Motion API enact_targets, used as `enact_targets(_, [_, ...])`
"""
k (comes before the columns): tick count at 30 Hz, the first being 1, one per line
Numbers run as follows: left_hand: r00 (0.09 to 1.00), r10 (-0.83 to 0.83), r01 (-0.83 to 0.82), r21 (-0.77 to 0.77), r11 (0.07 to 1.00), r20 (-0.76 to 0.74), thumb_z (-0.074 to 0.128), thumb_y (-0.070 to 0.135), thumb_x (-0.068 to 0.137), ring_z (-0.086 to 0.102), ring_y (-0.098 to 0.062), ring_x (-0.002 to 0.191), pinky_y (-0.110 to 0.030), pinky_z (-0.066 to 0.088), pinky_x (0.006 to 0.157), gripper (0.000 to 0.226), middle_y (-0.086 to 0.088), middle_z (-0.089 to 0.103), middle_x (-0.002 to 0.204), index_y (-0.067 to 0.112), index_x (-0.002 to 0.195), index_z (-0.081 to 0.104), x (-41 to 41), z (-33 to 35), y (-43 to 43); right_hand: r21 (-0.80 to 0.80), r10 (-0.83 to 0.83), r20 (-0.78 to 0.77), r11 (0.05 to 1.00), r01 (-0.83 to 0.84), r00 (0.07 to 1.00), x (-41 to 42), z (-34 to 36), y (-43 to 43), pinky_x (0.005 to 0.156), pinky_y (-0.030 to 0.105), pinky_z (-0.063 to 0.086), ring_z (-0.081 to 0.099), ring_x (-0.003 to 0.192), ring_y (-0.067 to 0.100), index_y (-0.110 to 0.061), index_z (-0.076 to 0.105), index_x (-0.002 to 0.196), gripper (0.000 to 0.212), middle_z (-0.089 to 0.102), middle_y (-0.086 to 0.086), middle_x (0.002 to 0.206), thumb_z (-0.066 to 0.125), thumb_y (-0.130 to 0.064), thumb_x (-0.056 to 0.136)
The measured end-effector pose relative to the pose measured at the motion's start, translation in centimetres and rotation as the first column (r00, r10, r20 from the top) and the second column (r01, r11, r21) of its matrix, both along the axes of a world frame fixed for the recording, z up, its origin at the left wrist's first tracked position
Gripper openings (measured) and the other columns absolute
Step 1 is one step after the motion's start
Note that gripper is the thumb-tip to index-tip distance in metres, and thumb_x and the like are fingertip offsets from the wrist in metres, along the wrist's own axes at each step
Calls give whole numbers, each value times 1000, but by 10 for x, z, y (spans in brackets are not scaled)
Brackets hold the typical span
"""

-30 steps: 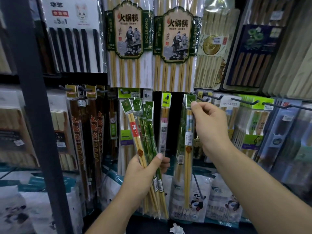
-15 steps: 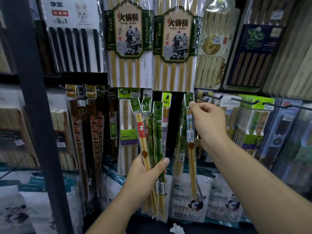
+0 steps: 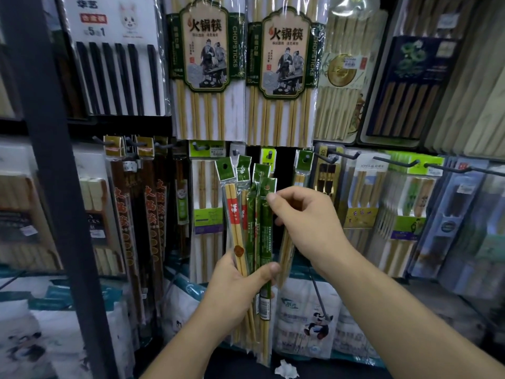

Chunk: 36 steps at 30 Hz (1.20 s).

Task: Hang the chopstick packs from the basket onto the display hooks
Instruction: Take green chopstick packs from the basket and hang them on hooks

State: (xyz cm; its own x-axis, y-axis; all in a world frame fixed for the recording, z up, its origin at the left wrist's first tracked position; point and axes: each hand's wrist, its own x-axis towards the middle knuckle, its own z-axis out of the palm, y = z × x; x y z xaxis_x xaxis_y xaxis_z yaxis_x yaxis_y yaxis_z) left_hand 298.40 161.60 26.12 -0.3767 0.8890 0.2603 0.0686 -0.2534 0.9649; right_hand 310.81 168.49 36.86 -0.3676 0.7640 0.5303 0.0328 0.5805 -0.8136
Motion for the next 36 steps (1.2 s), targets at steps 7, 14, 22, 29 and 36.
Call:
enact_targets(7, [1000,9,-10,38,999,25,76,75,70,75,-12,96,-42,57,89,44,7,79,98,40,97,72,2,1,0,-50,-66,-110,997,61,992,2,0,7,56,14,47,54,60,7,-18,72,77,23,59,-2,63,66,-25,98])
enact_targets(14, [987,-69,53,113,992,142,71,43,81,63,-23,59,-34,59,60,42,-7,62,66,5,95,60,3,6,-4,-116,-173,-250,982,148,953,10,22,22,45,16,37,40,49,8,-13,70,81,26,49,2,63,62,-28,100])
enact_targets(22, [989,-124,116,106,988,81,75,51,80,51,-19,50,-30,50,52,40,-4,53,55,19,99,62,1,0,-2,-188,-211,-264,968,164,941,8,27,33,77,23,41,33,59,19,7,61,83,37,42,7,71,63,-26,100])
enact_targets(29, [989,-121,113,95,989,82,77,77,70,51,-18,51,-32,49,50,55,-2,56,64,26,90,67,1,-1,2,-198,-239,-265,962,190,934,7,29,33,93,33,45,34,62,19,8,61,82,38,42,8,71,64,-25,99])
enact_targets(36, [976,-134,113,128,985,171,72,79,71,51,-15,52,-30,47,47,79,-2,61,74,13,112,55,4,-1,-2,-130,-278,-221,958,254,935,8,20,44,69,24,48,42,58,12,-6,66,77,32,48,7,67,67,-30,97])
